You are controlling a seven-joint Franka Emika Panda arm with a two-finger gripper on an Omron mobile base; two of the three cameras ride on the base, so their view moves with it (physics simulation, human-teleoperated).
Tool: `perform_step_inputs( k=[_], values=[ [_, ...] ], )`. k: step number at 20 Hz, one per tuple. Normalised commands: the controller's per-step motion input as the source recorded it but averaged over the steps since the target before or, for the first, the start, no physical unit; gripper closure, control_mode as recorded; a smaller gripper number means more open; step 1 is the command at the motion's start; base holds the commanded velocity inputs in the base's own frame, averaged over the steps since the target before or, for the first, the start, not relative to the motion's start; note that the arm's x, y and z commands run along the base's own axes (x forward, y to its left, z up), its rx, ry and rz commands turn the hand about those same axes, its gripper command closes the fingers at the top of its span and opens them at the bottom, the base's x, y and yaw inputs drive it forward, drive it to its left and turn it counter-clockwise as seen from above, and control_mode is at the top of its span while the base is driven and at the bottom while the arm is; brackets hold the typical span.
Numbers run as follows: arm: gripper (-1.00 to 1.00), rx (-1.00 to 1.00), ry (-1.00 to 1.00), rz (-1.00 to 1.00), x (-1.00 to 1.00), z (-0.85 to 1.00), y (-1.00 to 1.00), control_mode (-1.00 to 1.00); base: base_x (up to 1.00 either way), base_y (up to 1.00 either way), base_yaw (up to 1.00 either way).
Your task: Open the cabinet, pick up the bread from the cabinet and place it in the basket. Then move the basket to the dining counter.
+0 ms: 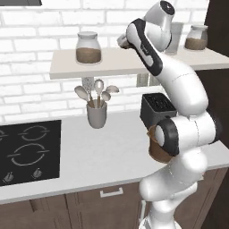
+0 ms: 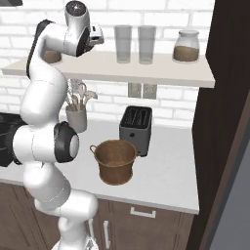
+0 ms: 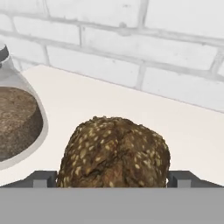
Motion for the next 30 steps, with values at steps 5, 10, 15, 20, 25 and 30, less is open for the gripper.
perform_step_inputs(
  k=[5,10,15,20,25,30],
  values=[
    [1.00,0.02,0.00,-0.22,-1.00,0.02,-0.43,-1.00,0.00,0.00,0.00],
    [1.00,0.01,0.01,-0.20,-1.00,0.21,-0.40,-1.00,0.00,0.00,0.00],
    [1.00,0.05,0.10,-0.16,-1.00,0.11,-0.56,-1.00,0.00,0.00,0.00],
    [1.00,0.01,0.23,-0.19,-1.00,-0.20,-0.44,-1.00,0.00,0.00,0.00],
    [1.00,0.02,0.28,-0.20,-1.00,-0.35,-0.44,-1.00,0.00,0.00,0.00],
    [1.00,0.05,0.32,-0.11,-0.90,-0.32,-0.49,-1.00,0.00,0.00,0.00]
  ],
)
